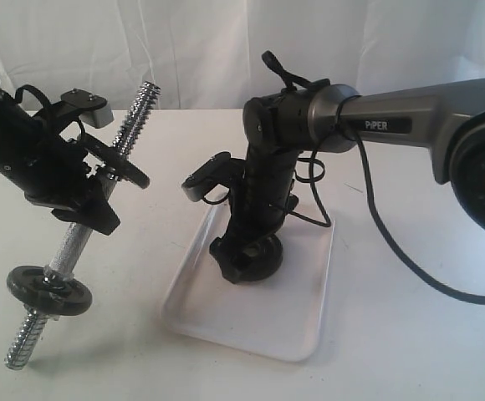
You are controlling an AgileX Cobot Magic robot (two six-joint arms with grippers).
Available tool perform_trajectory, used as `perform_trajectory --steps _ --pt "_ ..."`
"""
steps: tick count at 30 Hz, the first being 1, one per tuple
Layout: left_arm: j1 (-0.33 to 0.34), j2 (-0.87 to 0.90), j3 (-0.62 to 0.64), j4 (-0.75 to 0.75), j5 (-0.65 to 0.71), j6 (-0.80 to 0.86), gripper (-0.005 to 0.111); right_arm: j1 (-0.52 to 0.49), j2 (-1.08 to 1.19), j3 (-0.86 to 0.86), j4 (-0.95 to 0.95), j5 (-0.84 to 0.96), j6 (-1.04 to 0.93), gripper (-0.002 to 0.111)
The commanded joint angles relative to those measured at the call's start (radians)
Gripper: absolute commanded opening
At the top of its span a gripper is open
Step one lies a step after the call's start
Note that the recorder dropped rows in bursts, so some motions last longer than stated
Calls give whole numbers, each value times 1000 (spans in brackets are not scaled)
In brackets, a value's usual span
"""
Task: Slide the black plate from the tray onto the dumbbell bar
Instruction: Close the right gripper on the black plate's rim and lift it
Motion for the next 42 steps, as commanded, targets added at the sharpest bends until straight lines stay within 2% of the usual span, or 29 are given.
perform_trajectory --steps 1,7,10,13,17,20,21,29,37,42 --pt "-1 -61 -29 -119 7 -7 0 10 43 8 -22 6 18 105" --pt "-1 -61 -29 -119 7 -7 0 31 46 8 -32 10 18 102" --pt "-1 -61 -29 -119 7 -7 0 34 46 8 -34 17 47 91" --pt "-1 -61 -29 -119 7 -7 0 34 46 8 -34 34 69 69" --pt "-1 -61 -29 -119 9 -7 0 34 46 8 -31 53 84 27" --pt "-1 -61 -29 -119 11 -7 0 34 46 8 -31 60 146 3" --pt "-1 -61 -29 -119 11 -7 0 34 46 8 -31 63 164 0" --pt "-1 -61 -29 -116 17 -3 0 21 0 8 1 122 199 0" --pt "-1 -61 -25 -116 29 9 0 -56 -108 8 161 279 136 0" --pt "-1 -60 -23 -118 44 23 0 -112 -168 8 269 285 70 0"
